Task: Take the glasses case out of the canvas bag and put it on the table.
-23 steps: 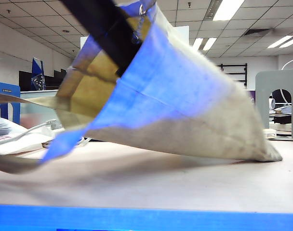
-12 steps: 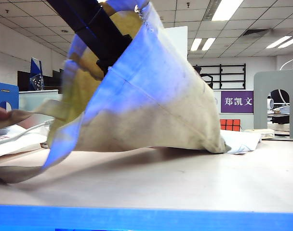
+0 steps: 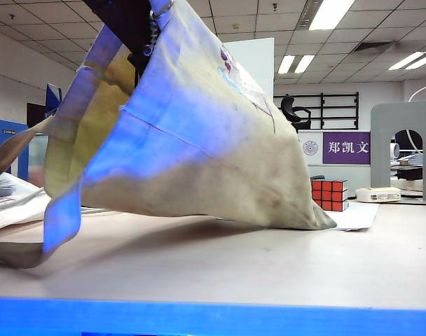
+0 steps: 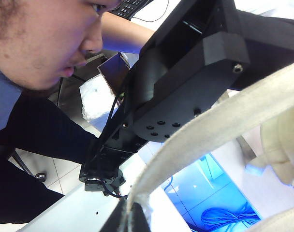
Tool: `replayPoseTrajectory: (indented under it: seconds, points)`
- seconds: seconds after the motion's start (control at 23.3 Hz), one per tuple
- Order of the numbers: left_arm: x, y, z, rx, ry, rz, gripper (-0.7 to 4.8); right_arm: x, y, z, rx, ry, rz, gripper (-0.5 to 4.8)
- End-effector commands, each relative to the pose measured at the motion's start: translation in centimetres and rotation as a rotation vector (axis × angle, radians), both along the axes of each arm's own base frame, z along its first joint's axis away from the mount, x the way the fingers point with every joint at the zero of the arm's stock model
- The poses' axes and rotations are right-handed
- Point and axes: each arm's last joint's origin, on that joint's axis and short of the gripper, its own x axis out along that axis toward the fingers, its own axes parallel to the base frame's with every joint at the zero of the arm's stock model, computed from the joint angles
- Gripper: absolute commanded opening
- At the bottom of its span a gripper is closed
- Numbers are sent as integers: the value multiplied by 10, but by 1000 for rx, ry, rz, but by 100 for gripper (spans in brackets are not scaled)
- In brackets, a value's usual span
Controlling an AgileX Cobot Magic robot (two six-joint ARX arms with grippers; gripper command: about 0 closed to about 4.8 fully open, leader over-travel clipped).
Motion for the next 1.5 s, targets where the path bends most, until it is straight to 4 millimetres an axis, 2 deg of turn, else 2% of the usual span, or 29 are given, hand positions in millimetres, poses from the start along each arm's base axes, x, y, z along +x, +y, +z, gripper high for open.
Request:
replayPoseTrajectory:
  seconds: [0.04, 0.3, 0.43, 0.52, 0.56, 0.69, 0.73, 0.77, 0.9, 0.99, 1.2, 1.5]
  points:
    - [2, 3, 3, 7, -25, -8, 52, 0, -1, 4, 26, -5, 1, -2]
    - [9, 26, -2, 126, 17, 83, 52, -1, -1, 4, 26, -5, 1, -2]
    - [6, 25, -7, 94, 106, 54, 51, -1, -1, 4, 26, -5, 1, -2]
    - [4, 23, -17, 94, 151, 47, 21, -1, -1, 4, 26, -5, 1, -2]
    - [1, 25, -13, 215, 71, 15, 22, 0, -1, 4, 26, -5, 1, -2]
    - [-9, 27, 2, 297, 38, -13, 23, -1, -1, 4, 26, -5, 1, -2]
    - [-12, 31, 3, 393, 21, 9, 25, -1, -1, 4, 26, -5, 1, -2]
    - [-7, 44, 4, 400, 49, 57, 25, 0, 0, 3, 22, -4, 1, -2]
    - [9, 61, -2, 206, 101, 117, 25, 0, 0, 3, 22, -4, 1, -2]
    - [10, 62, -10, 209, 51, 87, 25, 0, 1, 2, 20, -4, 1, -2]
    - [9, 62, 26, 139, -62, 100, 25, 0, 1, 2, 20, -4, 2, -2]
    - [10, 60, 31, 119, -85, 95, 25, 0, 1, 2, 20, -4, 1, -2]
